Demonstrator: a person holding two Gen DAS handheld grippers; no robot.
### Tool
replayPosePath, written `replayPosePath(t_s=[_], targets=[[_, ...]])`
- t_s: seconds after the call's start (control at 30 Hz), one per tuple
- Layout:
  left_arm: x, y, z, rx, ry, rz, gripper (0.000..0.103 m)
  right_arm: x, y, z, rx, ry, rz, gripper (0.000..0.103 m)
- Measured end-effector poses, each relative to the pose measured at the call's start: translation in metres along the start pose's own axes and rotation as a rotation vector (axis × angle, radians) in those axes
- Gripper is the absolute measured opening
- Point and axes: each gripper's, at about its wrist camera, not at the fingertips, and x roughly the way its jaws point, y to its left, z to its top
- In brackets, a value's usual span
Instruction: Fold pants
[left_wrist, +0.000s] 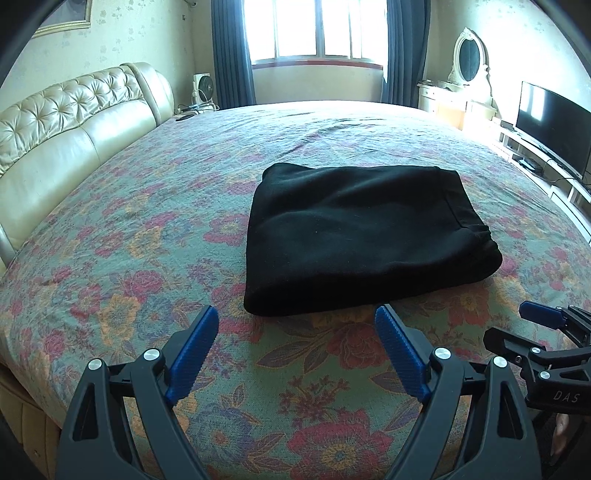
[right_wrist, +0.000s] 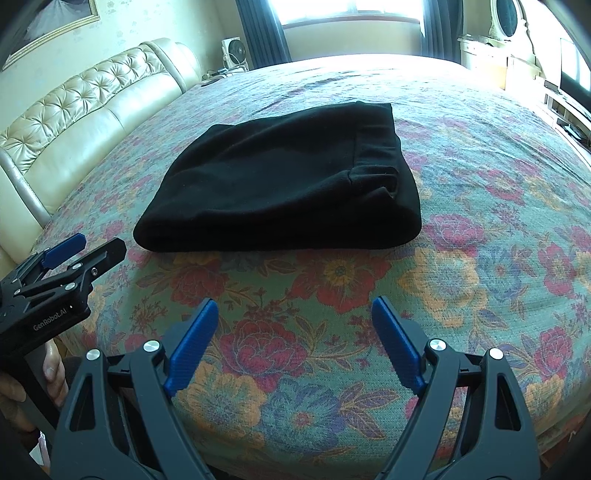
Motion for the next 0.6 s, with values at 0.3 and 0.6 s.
replayPosePath(t_s=[0.3, 0.6], targets=[[0.012, 0.007, 0.002, -0.067, 0.045, 0.050, 0.087, 0.004, -0.002, -0.003, 0.003, 0.008, -0.002, 0.085], [0.012, 0.001, 0.000, -0.011, 0.007, 0.012, 0.087, 0.007, -0.008, -0.004, 0.015, 0.012, -0.008, 0.085]])
